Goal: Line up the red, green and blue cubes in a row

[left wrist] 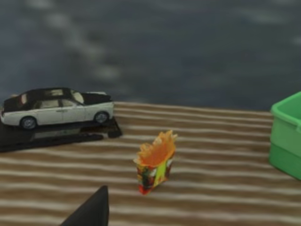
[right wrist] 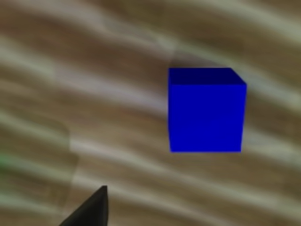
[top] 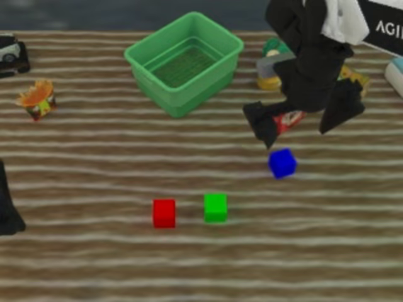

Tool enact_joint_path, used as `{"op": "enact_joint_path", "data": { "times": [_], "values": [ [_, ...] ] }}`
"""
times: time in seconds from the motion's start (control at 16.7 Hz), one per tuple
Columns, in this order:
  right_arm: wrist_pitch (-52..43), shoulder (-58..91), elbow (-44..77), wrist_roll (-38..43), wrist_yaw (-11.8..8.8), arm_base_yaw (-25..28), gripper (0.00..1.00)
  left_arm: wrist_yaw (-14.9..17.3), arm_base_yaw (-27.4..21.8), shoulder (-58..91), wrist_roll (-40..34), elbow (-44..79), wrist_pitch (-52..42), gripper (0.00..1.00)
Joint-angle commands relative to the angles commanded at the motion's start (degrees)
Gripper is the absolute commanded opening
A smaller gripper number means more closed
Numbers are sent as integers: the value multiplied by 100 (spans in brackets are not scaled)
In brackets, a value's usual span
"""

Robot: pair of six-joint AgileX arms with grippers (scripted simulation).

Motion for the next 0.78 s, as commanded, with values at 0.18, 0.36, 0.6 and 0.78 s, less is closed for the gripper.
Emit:
{"op": "enact_joint_path", "data": {
  "times": [0.18, 0.36, 0.6, 0.78],
  "values": [
    [-230, 453, 451, 29, 9, 97, 100, 30, 113, -442, 313, -336, 308, 100],
    [-251, 489, 495, 32, 10, 106, 100, 34, 122, -490, 345, -371, 339, 100],
    [-145, 509, 397, 20, 10, 86, 100, 34, 122, -490, 345, -371, 339, 100],
    [441, 703, 32, 28, 12, 96, 100, 34, 122, -490, 345, -371, 339, 100]
  ]
}}
